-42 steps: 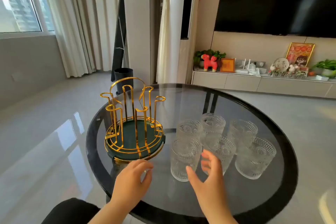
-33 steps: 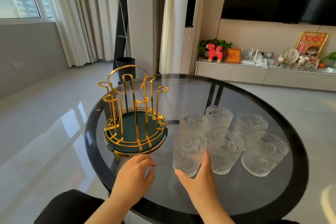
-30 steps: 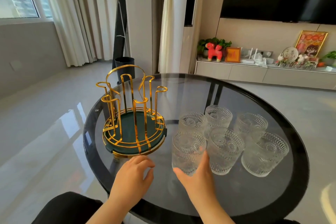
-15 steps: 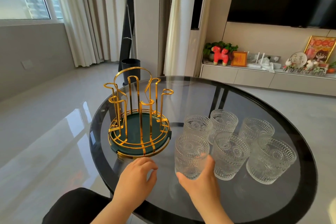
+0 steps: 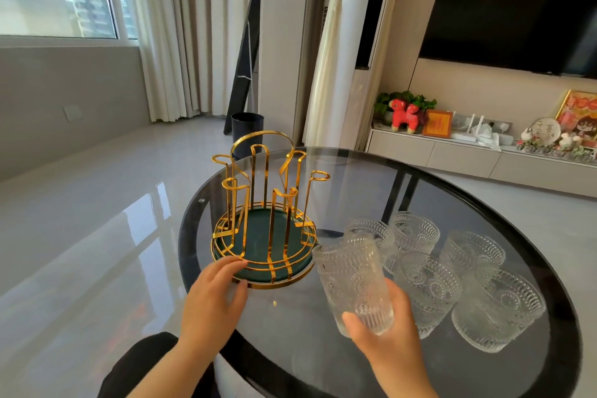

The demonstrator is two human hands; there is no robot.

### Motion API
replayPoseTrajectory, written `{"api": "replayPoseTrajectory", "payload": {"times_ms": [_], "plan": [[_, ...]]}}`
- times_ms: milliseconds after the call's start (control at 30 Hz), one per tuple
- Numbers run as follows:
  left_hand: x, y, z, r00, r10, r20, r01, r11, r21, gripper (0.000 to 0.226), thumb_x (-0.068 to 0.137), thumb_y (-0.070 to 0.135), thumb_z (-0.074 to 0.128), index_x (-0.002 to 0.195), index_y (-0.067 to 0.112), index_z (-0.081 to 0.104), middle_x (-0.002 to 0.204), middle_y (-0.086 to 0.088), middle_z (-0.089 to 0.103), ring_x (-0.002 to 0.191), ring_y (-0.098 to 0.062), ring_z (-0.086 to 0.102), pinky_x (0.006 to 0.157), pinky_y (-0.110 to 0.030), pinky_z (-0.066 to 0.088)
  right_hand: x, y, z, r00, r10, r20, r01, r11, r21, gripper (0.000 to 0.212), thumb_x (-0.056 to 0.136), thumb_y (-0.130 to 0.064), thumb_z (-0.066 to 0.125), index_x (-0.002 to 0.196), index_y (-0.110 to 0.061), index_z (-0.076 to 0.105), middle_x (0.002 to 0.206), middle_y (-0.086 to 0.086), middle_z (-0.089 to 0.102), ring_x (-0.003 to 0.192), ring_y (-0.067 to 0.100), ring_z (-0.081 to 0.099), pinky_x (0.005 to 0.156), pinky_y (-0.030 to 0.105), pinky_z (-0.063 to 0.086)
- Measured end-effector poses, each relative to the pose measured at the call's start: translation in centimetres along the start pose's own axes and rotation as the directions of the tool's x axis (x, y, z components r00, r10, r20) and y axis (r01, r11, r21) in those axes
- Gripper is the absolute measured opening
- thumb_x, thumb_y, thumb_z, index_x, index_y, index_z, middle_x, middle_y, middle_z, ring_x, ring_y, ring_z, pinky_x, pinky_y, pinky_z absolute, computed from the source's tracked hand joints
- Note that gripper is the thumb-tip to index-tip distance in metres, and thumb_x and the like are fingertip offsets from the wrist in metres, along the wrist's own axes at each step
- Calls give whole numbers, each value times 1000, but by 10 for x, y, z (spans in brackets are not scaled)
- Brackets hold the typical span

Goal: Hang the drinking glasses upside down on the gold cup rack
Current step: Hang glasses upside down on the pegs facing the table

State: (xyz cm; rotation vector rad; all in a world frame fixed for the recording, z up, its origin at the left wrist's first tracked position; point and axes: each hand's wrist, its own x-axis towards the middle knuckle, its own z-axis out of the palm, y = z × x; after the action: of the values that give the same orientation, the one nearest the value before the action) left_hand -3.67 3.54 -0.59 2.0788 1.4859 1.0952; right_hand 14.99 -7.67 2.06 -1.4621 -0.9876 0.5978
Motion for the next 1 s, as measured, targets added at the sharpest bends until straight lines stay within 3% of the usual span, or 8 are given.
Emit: {"api": "replayPoseTrajectory", "payload": {"times_ms": [100,233,333,400,633,767,900,1000], "plan": [[16,-13,-2,995,-66,71,61,996,66,53,86,25,53,134,20,31,148,-5,29,134,-26,29,109,-43,28,8,-25,-3,999,-32,17,32,999,17,47,46,-26,66,87,-39,46,95,-16,55,80,-8,56,56,9,42],[25,-28,4,978,-90,189,61,986,156,62,89,38,43,139,27,8,154,1,9,140,-23,12,114,-40,14,22,-52,-10,998,-52,43,48,995,82,45,48,-24,65,86,-38,47,96,-13,56,74,-17,57,51,4,43],[25,-33,7,982,-66,177,39,987,155,61,89,40,40,139,29,6,154,2,6,140,-20,9,114,-38,7,34,-67,-13,992,-106,62,104,994,42,47,47,-26,67,89,-38,48,103,-11,57,94,-1,57,68,15,44],[24,-34,8,985,-44,165,18,987,158,60,90,41,38,139,29,5,154,2,6,141,-18,7,114,-35,3,43,-79,-11,983,-152,101,156,987,-36,48,48,-30,68,90,-40,47,105,-16,55,99,-2,52,72,17,40],[25,-35,7,988,-16,152,-8,988,154,57,91,43,32,138,31,3,154,4,3,141,-13,1,112,-29,-5,77,-134,7,915,-294,274,368,889,-272,49,52,-43,71,90,-50,41,101,-28,47,97,-8,46,71,14,38],[24,-37,7,988,-16,152,-6,990,144,58,90,44,33,138,32,2,154,5,2,140,-13,0,110,-27,-7,95,-153,21,882,-306,357,440,806,-396,62,58,-35,72,113,-38,44,94,-30,43,84,-13,43,60,-2,36],[25,-38,8,990,-13,137,-8,989,148,60,89,47,34,138,32,3,154,5,2,141,-14,1,106,-27,-9,107,-156,38,876,-258,408,446,755,-480,71,61,-33,74,125,-27,42,118,-7,50,101,8,45,75,16,36],[25,-39,9,991,0,135,-21,987,157,61,89,48,34,138,33,2,154,6,2,140,-13,-1,105,-26,-10,114,-150,51,882,-209,422,419,755,-504,71,62,-32,74,125,-26,41,128,1,49,106,13,45,82,26,35]]}}
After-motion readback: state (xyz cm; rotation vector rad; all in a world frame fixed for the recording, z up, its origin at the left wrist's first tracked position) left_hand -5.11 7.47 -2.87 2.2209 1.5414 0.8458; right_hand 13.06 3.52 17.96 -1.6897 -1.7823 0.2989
